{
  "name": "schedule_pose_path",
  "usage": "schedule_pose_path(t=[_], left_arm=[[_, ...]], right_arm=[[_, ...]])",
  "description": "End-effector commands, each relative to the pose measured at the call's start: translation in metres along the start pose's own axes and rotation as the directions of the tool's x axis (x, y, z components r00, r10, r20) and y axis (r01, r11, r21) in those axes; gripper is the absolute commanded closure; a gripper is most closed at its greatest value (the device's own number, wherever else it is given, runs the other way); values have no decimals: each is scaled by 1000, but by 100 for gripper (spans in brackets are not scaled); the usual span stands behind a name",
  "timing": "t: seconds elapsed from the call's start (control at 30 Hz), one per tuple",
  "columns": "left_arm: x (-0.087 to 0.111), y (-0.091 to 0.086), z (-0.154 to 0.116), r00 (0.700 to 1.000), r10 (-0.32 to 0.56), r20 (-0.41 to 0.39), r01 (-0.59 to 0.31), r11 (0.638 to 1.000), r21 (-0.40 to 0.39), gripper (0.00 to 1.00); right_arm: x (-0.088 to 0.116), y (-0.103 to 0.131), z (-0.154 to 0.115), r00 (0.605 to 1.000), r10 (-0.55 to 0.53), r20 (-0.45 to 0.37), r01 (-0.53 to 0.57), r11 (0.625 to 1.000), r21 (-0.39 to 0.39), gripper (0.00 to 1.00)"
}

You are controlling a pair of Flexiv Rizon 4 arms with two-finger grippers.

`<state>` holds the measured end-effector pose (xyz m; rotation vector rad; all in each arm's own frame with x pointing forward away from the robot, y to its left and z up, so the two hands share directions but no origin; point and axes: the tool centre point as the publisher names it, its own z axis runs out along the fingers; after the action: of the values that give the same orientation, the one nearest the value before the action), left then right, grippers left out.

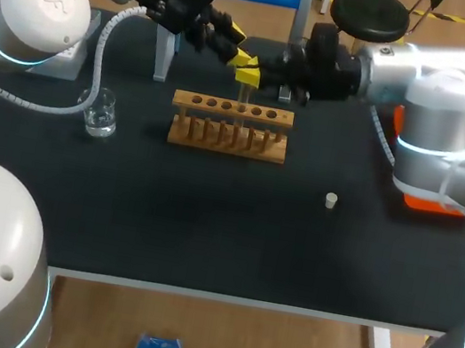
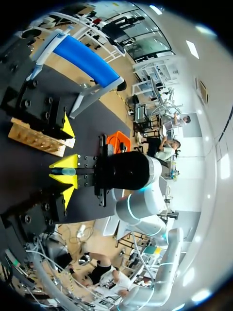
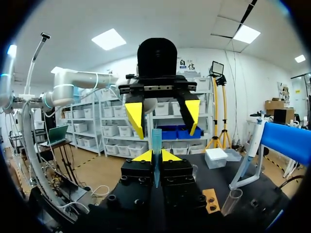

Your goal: Invert the test tube, pick up the pipette, mount the tip to pipette, aspirate from beaker and dispense into the tube, eject the tip, return the pipette, and cap with the stopper.

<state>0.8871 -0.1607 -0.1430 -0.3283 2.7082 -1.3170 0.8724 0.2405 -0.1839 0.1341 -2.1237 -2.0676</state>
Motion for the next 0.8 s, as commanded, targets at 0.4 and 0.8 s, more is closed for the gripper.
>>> schedule_pose_path(t=[0.4, 0.8], left_arm=[[0, 0, -1, 1000, 0, -2, 0, 1000, -3, 0], [0, 0, -1, 1000, 0, -2, 0, 1000, -3, 0]], right_arm=[[58, -14, -101, 1000, -31, -4, 31, 999, 20, 100], [77, -33, -161, 999, -33, 42, 32, 999, 18, 100]])
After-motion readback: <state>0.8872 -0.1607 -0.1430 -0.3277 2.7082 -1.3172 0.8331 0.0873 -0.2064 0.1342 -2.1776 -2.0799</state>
